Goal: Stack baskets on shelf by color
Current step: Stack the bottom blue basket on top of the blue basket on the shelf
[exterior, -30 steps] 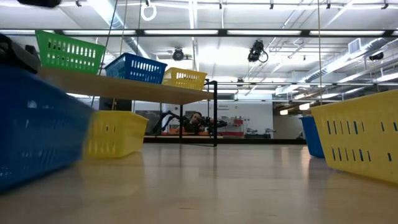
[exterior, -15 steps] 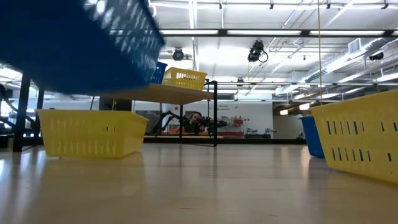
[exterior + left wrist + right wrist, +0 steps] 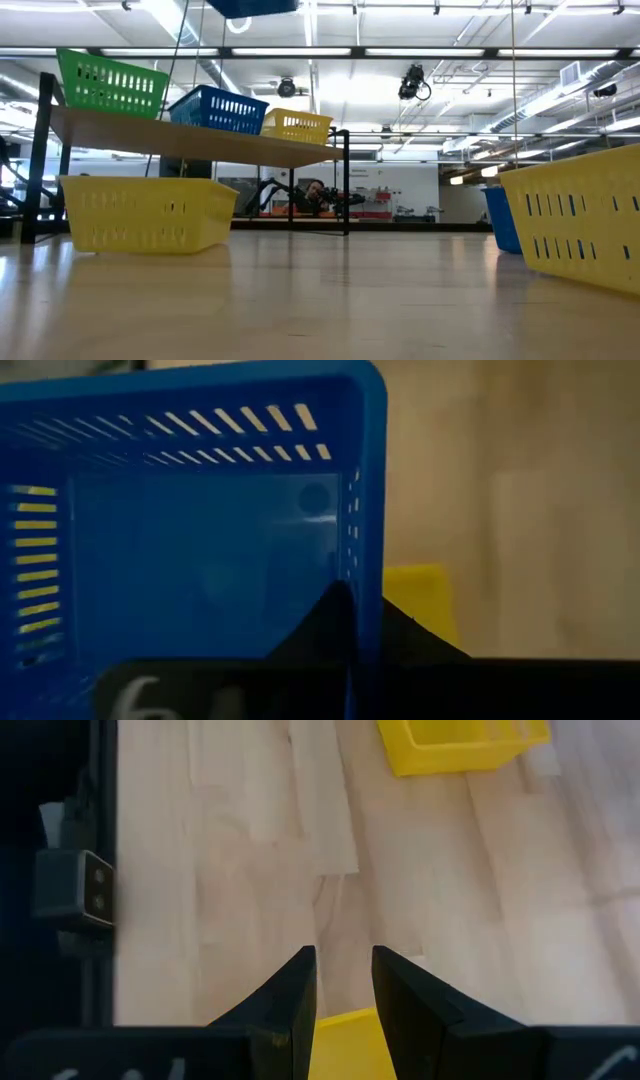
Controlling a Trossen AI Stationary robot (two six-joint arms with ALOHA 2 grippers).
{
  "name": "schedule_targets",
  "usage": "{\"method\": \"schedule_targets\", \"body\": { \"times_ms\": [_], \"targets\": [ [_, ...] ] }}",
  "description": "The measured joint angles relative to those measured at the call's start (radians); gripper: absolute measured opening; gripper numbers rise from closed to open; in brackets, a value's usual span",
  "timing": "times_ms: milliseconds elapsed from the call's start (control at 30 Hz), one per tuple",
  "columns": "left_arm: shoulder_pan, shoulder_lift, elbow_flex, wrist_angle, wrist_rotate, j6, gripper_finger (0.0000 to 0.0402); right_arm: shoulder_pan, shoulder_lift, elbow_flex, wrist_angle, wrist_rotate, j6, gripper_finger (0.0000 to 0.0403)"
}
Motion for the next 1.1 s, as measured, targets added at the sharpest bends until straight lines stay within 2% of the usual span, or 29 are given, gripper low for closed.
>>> {"method": "schedule_targets", "body": {
  "times_ms": [200,367,500,667,767,867,1000,1100],
  "targets": [
    [0.190,-0.102,0.007,-0.016,0.095,0.077,0.0006,-0.046,0.000,0.000,-0.001,0.163,-0.107,0.0107],
    [0.351,-0.212,-0.036,-0.014,0.123,0.114,0.0006,-0.082,-0.008,0.001,-0.050,0.285,-0.182,0.0107],
    [0.477,-0.284,-0.099,0.045,0.185,0.155,0.0006,-0.117,-0.020,0.001,-0.079,0.349,-0.259,0.0107],
    [0.602,-0.312,-0.200,0.134,0.234,0.219,0.0006,-0.168,-0.034,0.002,-0.079,0.502,-0.389,0.0107],
    [0.662,-0.312,-0.237,0.139,0.251,0.219,0.0006,-0.195,-0.039,0.002,-0.088,0.520,-0.394,0.0107],
    [0.706,-0.312,-0.254,0.142,0.283,0.212,0.0006,-0.210,-0.039,0.002,-0.112,0.480,-0.383,0.0107],
    [0.730,-0.313,-0.283,0.165,0.291,0.218,0.0007,-0.218,-0.039,0.001,-0.120,0.447,-0.366,0.0107],
    [0.740,-0.313,-0.330,0.210,0.318,0.232,0.0007,-0.219,-0.039,0.001,-0.120,0.462,-0.366,0.0107]
  ]
}}
